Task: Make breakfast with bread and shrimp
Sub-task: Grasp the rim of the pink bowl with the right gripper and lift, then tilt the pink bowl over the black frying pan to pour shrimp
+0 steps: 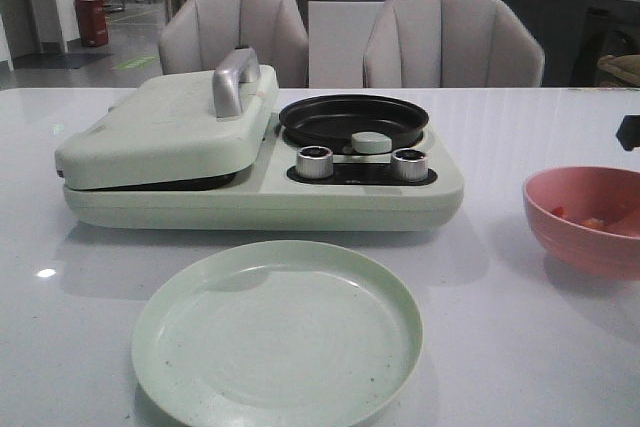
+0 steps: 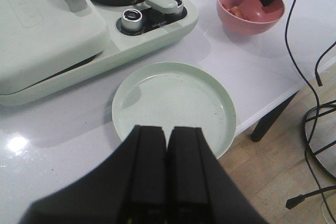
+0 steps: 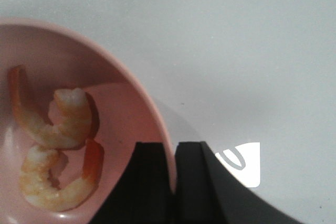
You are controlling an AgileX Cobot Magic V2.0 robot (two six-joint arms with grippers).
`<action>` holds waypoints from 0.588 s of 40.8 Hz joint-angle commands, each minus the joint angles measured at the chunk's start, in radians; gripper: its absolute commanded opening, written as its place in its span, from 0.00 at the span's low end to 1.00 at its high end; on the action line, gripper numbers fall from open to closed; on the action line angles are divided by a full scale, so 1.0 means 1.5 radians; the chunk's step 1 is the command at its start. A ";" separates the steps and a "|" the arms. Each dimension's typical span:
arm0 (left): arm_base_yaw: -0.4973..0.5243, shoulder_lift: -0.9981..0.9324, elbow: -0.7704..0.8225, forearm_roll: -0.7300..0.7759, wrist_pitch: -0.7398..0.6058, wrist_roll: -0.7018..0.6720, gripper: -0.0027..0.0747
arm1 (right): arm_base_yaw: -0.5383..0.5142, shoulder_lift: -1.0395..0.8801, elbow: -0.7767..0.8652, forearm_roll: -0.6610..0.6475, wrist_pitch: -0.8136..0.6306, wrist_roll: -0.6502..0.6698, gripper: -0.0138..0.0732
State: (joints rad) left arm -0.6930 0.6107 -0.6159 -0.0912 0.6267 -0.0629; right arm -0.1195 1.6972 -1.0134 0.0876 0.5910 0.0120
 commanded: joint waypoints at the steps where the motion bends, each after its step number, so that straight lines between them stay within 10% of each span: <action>1: -0.005 0.000 -0.021 -0.004 -0.046 -0.003 0.17 | -0.001 -0.061 -0.022 -0.005 -0.017 -0.008 0.20; 13: -0.005 0.000 -0.021 -0.004 -0.046 -0.003 0.17 | 0.097 -0.152 -0.146 -0.128 0.008 -0.022 0.21; 24: -0.005 0.000 -0.021 -0.004 -0.046 -0.003 0.16 | 0.247 -0.111 -0.302 -0.445 0.065 0.192 0.21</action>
State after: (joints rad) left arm -0.6930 0.6107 -0.6159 -0.0912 0.6267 -0.0629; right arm 0.1949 1.5467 -1.3858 -0.3969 0.7129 0.1867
